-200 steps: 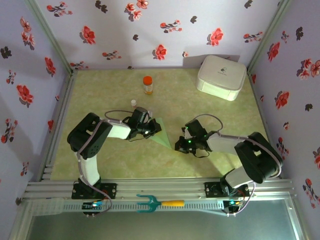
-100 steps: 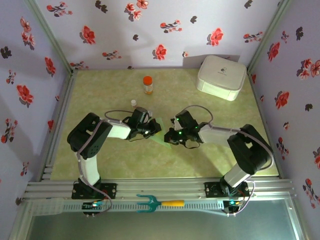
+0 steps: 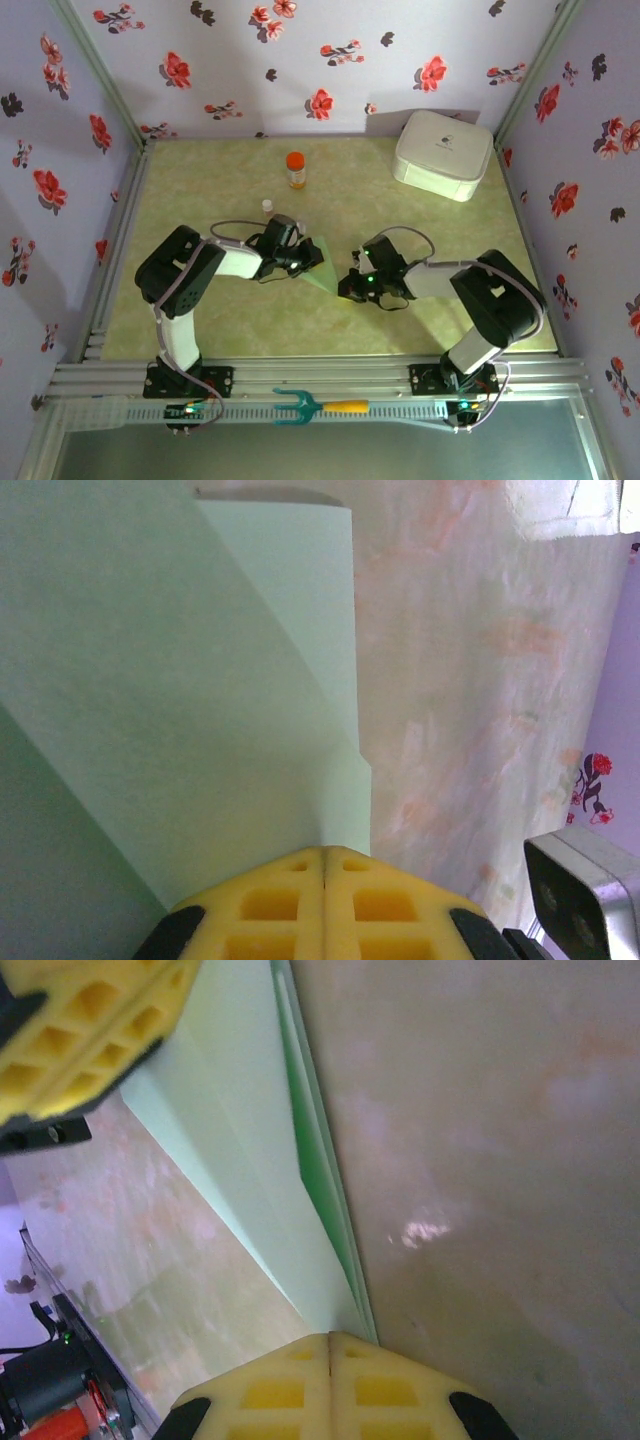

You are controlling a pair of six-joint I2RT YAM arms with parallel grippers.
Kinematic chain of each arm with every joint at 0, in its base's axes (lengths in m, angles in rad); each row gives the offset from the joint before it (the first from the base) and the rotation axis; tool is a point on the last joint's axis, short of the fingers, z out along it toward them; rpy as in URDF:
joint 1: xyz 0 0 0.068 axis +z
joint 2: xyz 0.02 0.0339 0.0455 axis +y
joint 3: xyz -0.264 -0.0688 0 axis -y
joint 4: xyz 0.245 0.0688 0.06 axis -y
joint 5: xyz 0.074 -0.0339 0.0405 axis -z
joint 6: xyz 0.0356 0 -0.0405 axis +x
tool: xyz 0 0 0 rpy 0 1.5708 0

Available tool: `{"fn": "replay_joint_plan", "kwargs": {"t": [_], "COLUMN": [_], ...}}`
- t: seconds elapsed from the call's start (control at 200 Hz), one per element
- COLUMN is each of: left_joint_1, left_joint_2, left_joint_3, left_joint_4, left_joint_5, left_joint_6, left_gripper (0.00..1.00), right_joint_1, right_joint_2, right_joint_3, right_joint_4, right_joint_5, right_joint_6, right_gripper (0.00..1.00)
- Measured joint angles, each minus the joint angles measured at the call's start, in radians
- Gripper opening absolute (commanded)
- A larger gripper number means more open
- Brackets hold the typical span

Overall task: Fold a paper plane with a square sheet of paper (pick it up from the middle)
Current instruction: Fourth fold the wing at the center of the table.

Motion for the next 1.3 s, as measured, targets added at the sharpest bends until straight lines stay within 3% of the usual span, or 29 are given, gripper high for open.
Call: {"fn": "replay_joint_plan", "kwargs": {"t": [0.375,0.735,1.105,1.3], "left_joint_1": [0.000,0.000,0.000,0.000], "left_joint_2": [0.001,0.001,0.001,0.001], "left_joint_3": [0.000,0.000,0.000,0.016], "left_joint_4": [0.000,0.001,0.001,-0.027], "left_joint_5": [0.002,0.002,0.002,0.002], "left_joint_6": [0.000,0.000,0.000,0.005], "left_gripper": [0.05,0.05,0.06,0.09], "right_joint_1": [-0.003,-0.005,-0.005,-0.016], "right_joint_2": [-0.166,0.101,0.206,0.183], "right_joint_3": [0.041,0.283,0.305,0.201], "right_joint_4": [-0.209,-0.185,-0.181,-0.008], "right_joint_5": [0.044,0.021,0.035,0.020], "right_joint_6": [-0.009,-0.027,-0.026,0.005], "right_gripper": [0.01,0.00,0.00,0.00]}}
